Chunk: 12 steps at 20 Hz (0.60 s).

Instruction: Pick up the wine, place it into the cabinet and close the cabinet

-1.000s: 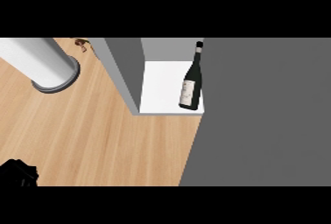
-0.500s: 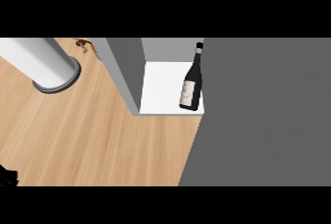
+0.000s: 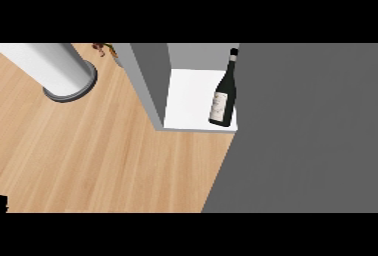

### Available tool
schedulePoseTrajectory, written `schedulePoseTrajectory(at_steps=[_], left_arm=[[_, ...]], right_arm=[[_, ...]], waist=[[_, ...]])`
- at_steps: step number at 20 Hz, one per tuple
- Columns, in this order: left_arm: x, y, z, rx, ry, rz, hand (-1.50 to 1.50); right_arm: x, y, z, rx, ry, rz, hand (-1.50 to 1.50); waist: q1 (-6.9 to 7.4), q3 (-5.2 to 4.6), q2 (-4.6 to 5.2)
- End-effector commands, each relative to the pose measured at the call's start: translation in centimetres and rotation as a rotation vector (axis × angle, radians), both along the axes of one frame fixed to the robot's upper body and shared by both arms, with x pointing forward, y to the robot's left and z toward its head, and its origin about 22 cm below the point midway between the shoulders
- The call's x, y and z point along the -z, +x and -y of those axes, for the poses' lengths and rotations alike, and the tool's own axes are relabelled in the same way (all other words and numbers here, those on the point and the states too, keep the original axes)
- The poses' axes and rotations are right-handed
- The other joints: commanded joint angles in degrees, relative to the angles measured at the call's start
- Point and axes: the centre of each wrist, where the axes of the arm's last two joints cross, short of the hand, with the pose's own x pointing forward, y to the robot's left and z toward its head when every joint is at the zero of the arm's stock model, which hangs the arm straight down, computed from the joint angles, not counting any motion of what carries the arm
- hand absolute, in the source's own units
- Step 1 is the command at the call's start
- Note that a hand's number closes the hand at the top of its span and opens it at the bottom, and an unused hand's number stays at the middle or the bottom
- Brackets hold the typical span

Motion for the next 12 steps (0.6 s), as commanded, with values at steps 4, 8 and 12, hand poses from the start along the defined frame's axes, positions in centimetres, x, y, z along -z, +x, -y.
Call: schedulePoseTrajectory(at_steps=[4, 8, 12], left_arm=[[-0.4, 0.0, -0.5, 0.031, -0.004, 0.006, 1.50], [-0.4, 0.3, -0.7, 0.043, -0.019, 0.012, 1.50], [-0.6, 0.4, -0.9, 0.066, -0.019, 0.004, 1.50]], right_arm=[[0.6, 0.0, -4.5, -0.020, 0.086, -0.090, 1.50], [1.0, 0.5, -4.4, 0.006, 0.096, -0.120, 1.50], [1.2, 1.1, -4.2, 0.018, 0.122, -0.144, 1.50]], waist=[[2.03, -0.17, 0.48], [1.74, -0.23, 1.03], [2.82, -0.27, 1.65]])
